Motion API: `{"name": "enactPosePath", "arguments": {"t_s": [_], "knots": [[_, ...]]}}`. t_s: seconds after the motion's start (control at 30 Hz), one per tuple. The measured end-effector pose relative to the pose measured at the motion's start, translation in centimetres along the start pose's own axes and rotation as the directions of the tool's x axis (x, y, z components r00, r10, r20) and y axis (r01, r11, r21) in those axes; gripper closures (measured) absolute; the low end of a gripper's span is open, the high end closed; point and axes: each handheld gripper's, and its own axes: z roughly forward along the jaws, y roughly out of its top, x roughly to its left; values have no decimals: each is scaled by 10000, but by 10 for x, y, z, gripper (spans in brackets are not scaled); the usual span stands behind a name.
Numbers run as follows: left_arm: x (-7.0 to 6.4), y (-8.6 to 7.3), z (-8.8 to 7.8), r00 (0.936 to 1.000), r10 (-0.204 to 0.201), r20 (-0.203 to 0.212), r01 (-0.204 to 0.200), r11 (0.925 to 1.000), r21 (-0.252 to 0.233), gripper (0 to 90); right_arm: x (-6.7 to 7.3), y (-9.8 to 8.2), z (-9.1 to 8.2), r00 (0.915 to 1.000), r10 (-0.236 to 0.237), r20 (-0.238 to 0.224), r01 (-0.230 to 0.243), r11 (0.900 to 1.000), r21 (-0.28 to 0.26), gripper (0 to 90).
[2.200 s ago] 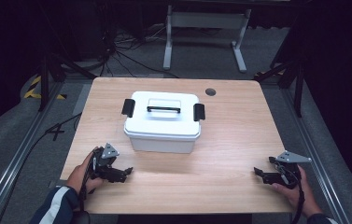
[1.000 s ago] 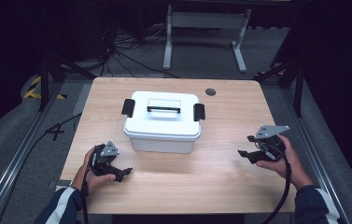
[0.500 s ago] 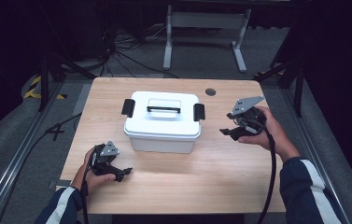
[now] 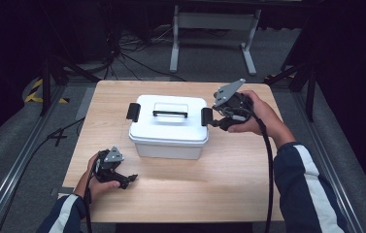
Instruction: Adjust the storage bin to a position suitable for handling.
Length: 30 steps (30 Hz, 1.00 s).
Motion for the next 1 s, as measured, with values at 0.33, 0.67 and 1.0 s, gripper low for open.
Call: {"name": "enactPosePath", "arguments": {"t_s": [0.33, 0.67, 1.0], "knots": [[1, 1, 1, 9999, 31, -117, -32, 10000, -57, 2, 0, 42, 24, 9946, -1013, -216, 1023, 9933, 536, 480], [-3, -1, -1, 9994, -239, -251, 239, 9997, -13, 6, -1, 72, 48, 9873, -1484, -567, 1536, 9828, 1024, 528], [-7, -5, -5, 9989, -354, -308, 353, 9994, -39, 6, -1, 92, 75, 9836, -1654, -722, 1731, 9778, 1184, 609]]}}
